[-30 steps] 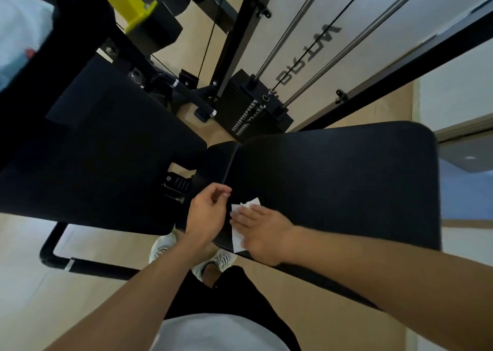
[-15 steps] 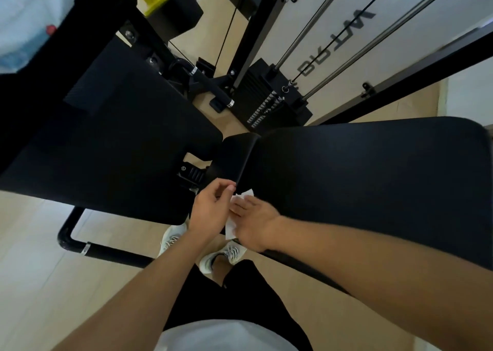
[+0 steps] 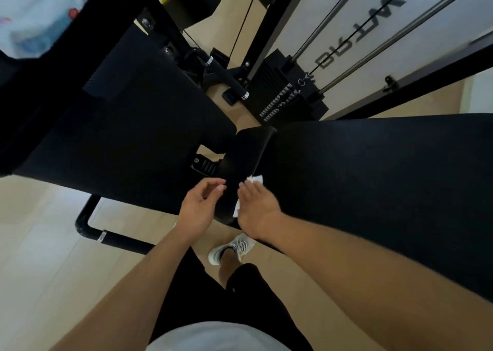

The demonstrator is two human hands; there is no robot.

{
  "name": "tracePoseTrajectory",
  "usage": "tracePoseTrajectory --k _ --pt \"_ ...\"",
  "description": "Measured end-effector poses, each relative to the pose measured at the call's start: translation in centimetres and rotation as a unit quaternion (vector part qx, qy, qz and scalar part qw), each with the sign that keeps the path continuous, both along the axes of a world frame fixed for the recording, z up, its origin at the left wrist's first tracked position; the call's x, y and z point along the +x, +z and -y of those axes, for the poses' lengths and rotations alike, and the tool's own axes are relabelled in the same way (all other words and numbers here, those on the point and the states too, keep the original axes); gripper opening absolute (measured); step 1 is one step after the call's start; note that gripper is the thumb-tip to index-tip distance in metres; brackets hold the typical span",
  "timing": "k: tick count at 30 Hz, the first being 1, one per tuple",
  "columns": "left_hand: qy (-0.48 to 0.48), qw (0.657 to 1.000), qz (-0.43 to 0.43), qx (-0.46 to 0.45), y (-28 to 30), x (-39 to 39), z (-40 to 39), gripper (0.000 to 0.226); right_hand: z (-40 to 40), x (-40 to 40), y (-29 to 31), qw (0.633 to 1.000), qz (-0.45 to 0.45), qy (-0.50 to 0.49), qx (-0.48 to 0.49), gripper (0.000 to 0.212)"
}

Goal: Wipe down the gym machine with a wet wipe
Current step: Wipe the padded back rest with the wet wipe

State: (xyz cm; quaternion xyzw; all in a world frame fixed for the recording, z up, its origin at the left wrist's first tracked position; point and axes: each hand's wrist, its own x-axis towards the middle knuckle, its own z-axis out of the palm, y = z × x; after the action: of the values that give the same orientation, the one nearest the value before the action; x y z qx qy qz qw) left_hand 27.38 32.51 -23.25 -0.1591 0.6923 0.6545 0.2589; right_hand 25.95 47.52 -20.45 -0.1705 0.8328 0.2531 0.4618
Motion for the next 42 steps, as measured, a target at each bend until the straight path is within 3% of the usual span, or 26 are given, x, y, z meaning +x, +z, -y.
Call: tracePoseTrajectory --k 3,11,20,26,31,35,39,42 --pt "-0.021 1.000 -0.004 0.005 1.2 -0.8 0.7 0.016 0.8 4.8 0.6 0.999 0.011 0.037 -0.011 0.063" --pt "-0.160 0.984 -0.065 0.040 4.9 -1.6 -1.5 0.017 -1.1 10.8 6.5 0.996 -0.088 0.026 0.010 0.067" --pt "-0.283 0.945 -0.145 0.072 9.0 2.1 -5.8 0.026 -4.5 14.9 14.7 0.967 -0.241 -0.072 0.038 0.069" --pt "-0.316 0.919 -0.212 0.098 13.0 5.3 -7.9 0.031 -7.5 17.2 20.3 0.900 -0.387 -0.199 0.016 0.073" --pt "-0.344 0.898 -0.238 0.139 17.0 8.6 -9.0 0.037 -10.4 19.4 24.1 0.863 -0.461 -0.207 0.014 0.064" --pt "-0.356 0.890 -0.245 0.146 18.9 9.0 -9.8 0.041 -12.1 16.5 24.5 0.852 -0.480 -0.207 0.023 0.060" --pt "-0.358 0.894 -0.231 0.138 18.9 7.5 -10.6 0.042 -15.1 11.1 25.5 0.886 -0.398 -0.230 0.051 0.064" --pt "-0.362 0.898 -0.214 0.128 17.4 5.8 -11.4 0.044 -16.7 6.6 25.4 0.890 -0.384 -0.234 0.068 0.064"
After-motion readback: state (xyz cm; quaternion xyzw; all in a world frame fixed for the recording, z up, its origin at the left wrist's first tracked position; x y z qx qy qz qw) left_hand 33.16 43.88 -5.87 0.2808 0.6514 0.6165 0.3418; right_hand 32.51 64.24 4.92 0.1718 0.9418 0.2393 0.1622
